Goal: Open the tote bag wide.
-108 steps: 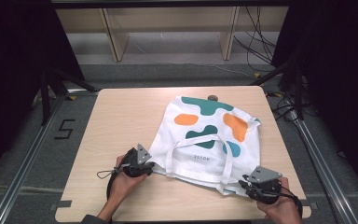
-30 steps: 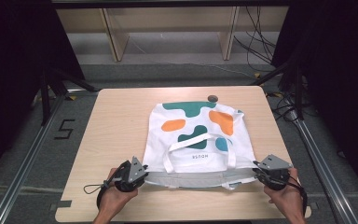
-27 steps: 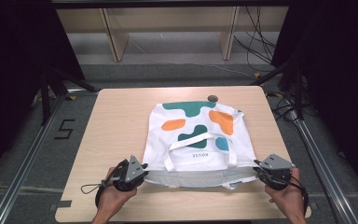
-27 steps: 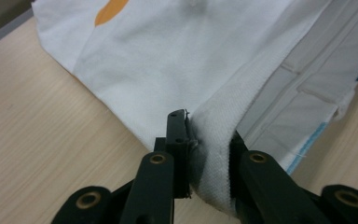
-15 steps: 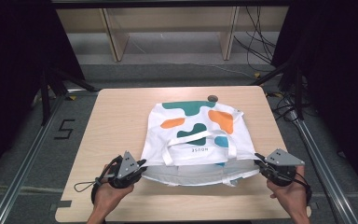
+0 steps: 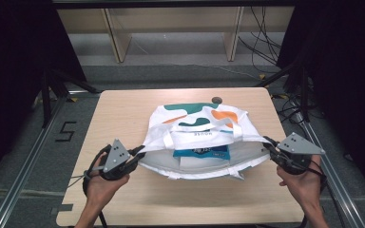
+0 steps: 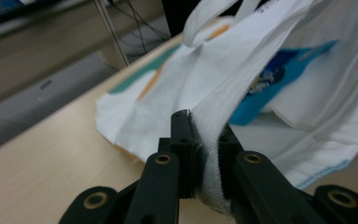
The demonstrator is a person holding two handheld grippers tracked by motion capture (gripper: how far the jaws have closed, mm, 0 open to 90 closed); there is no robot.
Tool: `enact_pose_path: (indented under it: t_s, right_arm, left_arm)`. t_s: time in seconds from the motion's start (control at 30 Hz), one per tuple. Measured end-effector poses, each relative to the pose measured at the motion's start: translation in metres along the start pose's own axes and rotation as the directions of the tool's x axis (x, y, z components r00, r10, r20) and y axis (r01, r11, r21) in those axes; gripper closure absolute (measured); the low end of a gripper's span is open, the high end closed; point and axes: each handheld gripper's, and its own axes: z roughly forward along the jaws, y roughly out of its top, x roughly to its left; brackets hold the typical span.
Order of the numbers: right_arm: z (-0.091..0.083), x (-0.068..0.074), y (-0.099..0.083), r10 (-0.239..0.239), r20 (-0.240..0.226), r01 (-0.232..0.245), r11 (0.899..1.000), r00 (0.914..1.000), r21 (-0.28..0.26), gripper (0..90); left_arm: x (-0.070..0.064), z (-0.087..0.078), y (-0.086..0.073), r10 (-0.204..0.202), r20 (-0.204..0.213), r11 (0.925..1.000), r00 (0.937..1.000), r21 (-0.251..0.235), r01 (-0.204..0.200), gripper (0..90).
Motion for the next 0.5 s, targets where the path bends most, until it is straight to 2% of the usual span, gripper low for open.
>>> enact_pose_path:
  t_s: [0.13,0.17,0.2,0.27,0.37,0.4,0.43,0.47,0.5]
  right_arm:
    - [-0.013,-0.003,0.027,-0.054,0.038,0.056,0.997,0.9978,-0.057,88.1]
    - [-0.015,-0.003,0.031,-0.053,0.04,0.056,0.996,0.9978,-0.069,88.1]
    - [-0.019,-0.004,0.036,-0.04,0.039,0.043,0.996,0.9984,-0.082,88.2]
    - [-0.026,-0.008,0.046,-0.042,0.037,0.046,0.992,0.9984,-0.118,88.2]
    - [-0.035,-0.012,0.057,-0.047,0.036,0.052,0.988,0.9982,-0.147,88.3]
    - [-0.038,-0.013,0.059,-0.046,0.033,0.05,0.987,0.9984,-0.151,88.3]
    - [-0.041,-0.015,0.064,-0.055,0.029,0.059,0.983,0.9981,-0.172,88.3]
    - [-0.045,-0.015,0.068,-0.047,0.018,0.049,0.984,0.9988,-0.169,88.3]
    - [-0.047,-0.016,0.073,-0.057,0.024,0.06,0.982,0.9981,-0.181,88.3]
  left_arm:
    - [0.007,-0.013,0.02,-0.022,0.001,0.9967,0.9997,-0.078,0.023,85.1]
    - [0.007,-0.017,0.025,-0.022,-0.001,0.9953,0.9997,-0.095,0.022,85.3]
    - [0.007,-0.024,0.032,-0.009,-0.015,0.9948,0.9999,-0.102,0.007,85.4]
    - [0.005,-0.034,0.044,0.018,-0.015,0.9919,0.9997,-0.125,-0.019,85.7]
    - [0.002,-0.05,0.06,0.049,-0.02,0.984,0.9986,-0.17,-0.052,85.7]
    - [0.0,-0.057,0.067,0.047,-0.028,0.9809,0.9985,-0.187,-0.052,85.8]
    - [0.0,-0.062,0.073,0.06,-0.037,0.9775,0.9975,-0.2,-0.066,85.9]
    - [0.001,-0.066,0.078,0.07,-0.044,0.9731,0.9966,-0.217,-0.078,85.9]
    - [0.002,-0.07,0.084,0.064,-0.037,0.9704,0.9972,-0.231,-0.071,86.0]
